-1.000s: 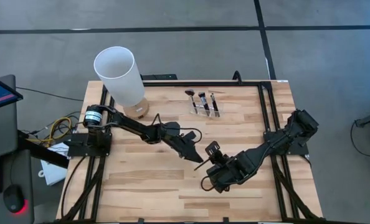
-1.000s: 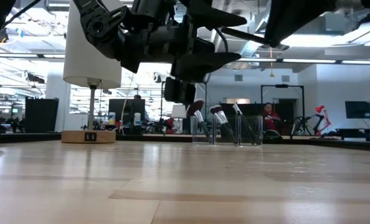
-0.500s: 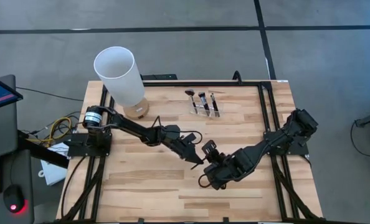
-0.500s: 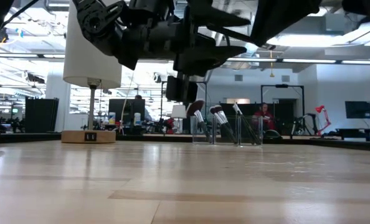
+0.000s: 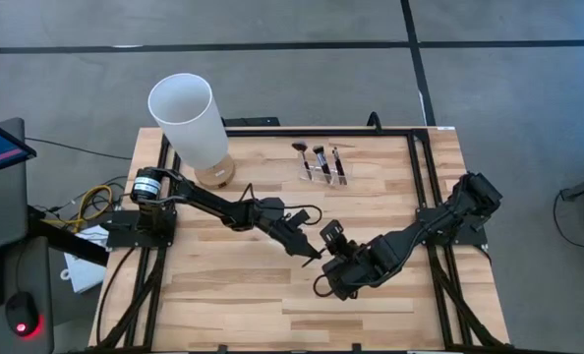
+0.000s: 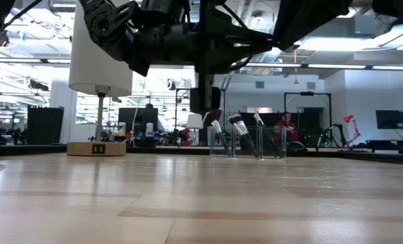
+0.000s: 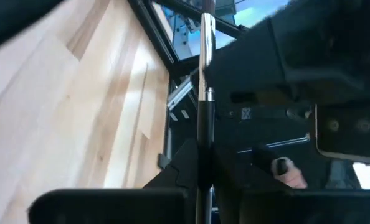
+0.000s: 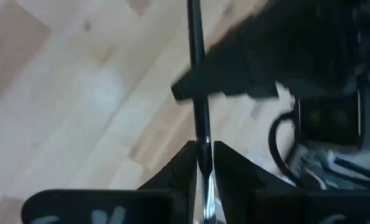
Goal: Put items in baskets/containers
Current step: Put the black eyeshadow brush into the transparent organizer
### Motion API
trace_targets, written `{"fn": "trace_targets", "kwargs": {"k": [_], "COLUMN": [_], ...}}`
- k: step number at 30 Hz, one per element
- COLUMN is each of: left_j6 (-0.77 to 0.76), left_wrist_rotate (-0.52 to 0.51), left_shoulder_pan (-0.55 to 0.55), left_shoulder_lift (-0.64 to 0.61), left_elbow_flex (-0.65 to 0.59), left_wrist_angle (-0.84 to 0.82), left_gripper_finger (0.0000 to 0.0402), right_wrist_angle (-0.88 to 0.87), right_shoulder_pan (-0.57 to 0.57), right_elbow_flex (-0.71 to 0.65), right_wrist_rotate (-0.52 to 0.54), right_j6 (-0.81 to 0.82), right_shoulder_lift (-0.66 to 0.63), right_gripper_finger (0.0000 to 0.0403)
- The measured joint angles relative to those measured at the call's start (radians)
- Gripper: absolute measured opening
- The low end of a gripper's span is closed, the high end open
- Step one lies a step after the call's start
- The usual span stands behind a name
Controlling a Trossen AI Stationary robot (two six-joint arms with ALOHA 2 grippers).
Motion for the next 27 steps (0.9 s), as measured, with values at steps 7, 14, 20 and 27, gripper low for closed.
{"fn": "trace_targets", "kwargs": {"k": [7,14,20,27], "left_j6": [0.256,0.641,0.844,0.95], "left_wrist_rotate": [-0.094,-0.414,-0.64,-0.809], "left_shoulder_pan": [0.001,-0.054,-0.121,-0.197], "left_shoulder_lift": [-0.002,-0.006,-0.006,-0.006], "left_elbow_flex": [0.0,0.0,-0.001,-0.001], "left_wrist_angle": [-0.004,0.09,0.204,0.332], "left_gripper_finger": [0.0023,0.0023,0.0025,0.0026], "right_wrist_angle": [-0.18,-0.188,-0.156,0.151], "right_shoulder_pan": [0.041,0.065,0.137,0.248], "right_elbow_flex": [0.093,0.09,0.016,-0.188], "right_wrist_rotate": [0.129,0.156,0.291,0.524], "right_j6": [0.195,0.706,1.021,1.219], "right_shoulder_lift": [-0.015,-0.144,-0.264,-0.355], "right_gripper_finger": [0.0054,0.0056,0.0056,0.0056]}}
